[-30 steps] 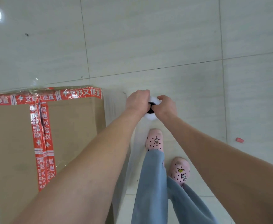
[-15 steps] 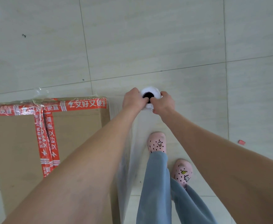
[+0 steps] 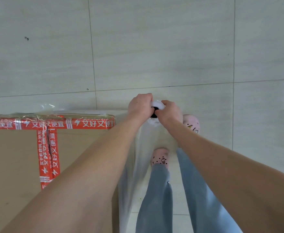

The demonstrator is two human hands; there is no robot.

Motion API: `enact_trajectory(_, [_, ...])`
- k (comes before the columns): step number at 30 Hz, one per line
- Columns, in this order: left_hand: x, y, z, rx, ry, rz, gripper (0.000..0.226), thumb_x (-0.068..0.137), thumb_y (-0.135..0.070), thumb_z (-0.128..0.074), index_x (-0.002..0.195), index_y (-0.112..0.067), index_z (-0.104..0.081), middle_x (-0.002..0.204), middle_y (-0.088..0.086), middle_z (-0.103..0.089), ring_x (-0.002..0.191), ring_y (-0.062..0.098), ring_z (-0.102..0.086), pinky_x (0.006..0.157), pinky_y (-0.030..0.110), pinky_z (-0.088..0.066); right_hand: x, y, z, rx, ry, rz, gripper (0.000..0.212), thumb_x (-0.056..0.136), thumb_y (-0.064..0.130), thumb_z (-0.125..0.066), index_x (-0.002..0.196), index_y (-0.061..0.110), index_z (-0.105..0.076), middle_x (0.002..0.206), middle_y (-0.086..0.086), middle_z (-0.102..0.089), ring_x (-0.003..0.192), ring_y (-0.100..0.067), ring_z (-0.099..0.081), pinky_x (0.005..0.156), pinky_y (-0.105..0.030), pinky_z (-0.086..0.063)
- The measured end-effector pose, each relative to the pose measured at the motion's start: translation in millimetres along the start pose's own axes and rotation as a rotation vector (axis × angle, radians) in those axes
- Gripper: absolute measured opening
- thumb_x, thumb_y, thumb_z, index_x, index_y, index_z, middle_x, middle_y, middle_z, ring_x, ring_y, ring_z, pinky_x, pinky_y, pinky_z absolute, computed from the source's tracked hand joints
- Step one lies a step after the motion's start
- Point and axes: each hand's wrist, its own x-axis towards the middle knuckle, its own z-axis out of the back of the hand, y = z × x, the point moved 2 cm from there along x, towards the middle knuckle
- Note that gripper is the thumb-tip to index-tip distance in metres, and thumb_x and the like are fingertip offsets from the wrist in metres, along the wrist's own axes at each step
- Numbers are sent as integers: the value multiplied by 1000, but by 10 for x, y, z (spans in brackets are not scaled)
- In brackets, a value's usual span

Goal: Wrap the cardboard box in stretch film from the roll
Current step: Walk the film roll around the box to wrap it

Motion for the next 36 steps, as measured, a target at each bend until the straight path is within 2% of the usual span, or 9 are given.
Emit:
enact_trajectory(5, [154, 307, 170, -190, -71, 249, 7, 77, -20, -56, 77, -16, -50, 73, -2, -52, 72, 24, -52, 54, 26, -34, 172, 466, 25, -148, -25, 100, 42, 79, 22, -57, 120, 30, -56, 109, 0, -66, 98, -24, -62, 79, -32, -48])
enact_trajectory(10, [213, 435, 220, -376, -85, 424, 23, 80, -31, -60, 75, -12, -47, 74, 2, -56, 75, 25, -55, 52, 28, -31, 265, 603, -68, -64, 9, 95, 48, 82, 27, -55, 129, 26, -45, 113, -3, -60, 95, -26, -59, 75, -31, -45])
enact_trajectory(16, [360, 334, 299, -247, -35, 319, 19, 81, -24, -60, 90, -11, -49, 87, 6, -58, 80, 26, -53, 63, 30, -37, 376, 706, -14, 51, 79, -8, 52, 80, 21, -51, 131, 24, -47, 111, -3, -61, 93, -31, -65, 84, -44, -54])
enact_trajectory(19, [486, 259, 352, -151, -40, 218, 21, 81, -16, -53, 101, -14, -57, 96, 8, -64, 87, 29, -59, 68, 32, -45, 414, 709, 19, 43, 106, 10, 44, 78, 18, -51, 121, 24, -54, 103, 0, -63, 86, -28, -66, 78, -41, -57])
enact_trajectory(22, [580, 248, 414, -90, -58, 215, 18, 81, -17, -52, 96, -14, -61, 95, 6, -62, 87, 28, -59, 64, 30, -42, 494, 763, 69, -18, 104, 59, 27, 74, 17, -52, 99, 22, -60, 88, -1, -64, 81, -27, -65, 68, -37, -57])
enact_trajectory(27, [619, 394, 520, -176, -92, 294, 9, 78, -20, -56, 84, -15, -53, 83, 2, -54, 75, 25, -50, 59, 28, -35, 563, 1020, 120, -207, 96, 156, 24, 72, 21, -56, 94, 28, -61, 70, 8, -56, 69, -19, -56, 50, -24, -36])
enact_trajectory(29, [631, 514, 598, -224, -115, 354, 11, 77, -22, -57, 82, -16, -49, 82, 3, -53, 74, 25, -50, 60, 29, -34, 577, 1169, 86, -197, 104, 195, 31, 73, 23, -58, 102, 32, -61, 75, 9, -58, 72, -19, -57, 53, -24, -38])
enact_trajectory(33, [626, 870, 754, -299, -151, 561, 20, 78, -30, -60, 83, -15, -49, 75, 0, -53, 72, 24, -52, 55, 28, -34, 615, 1435, -100, -162, 134, 253, 48, 79, 27, -60, 127, 29, -53, 111, 2, -65, 99, -22, -61, 73, -26, -43])
enact_trajectory(36, [620, 1065, 810, -316, -143, 640, 23, 79, -36, -57, 85, -15, -52, 78, 1, -60, 75, 24, -58, 53, 27, -36, 601, 1514, -294, -96, 271, 207, 43, 81, 34, -61, 122, 24, -52, 107, -1, -64, 93, -24, -64, 76, -33, -52])
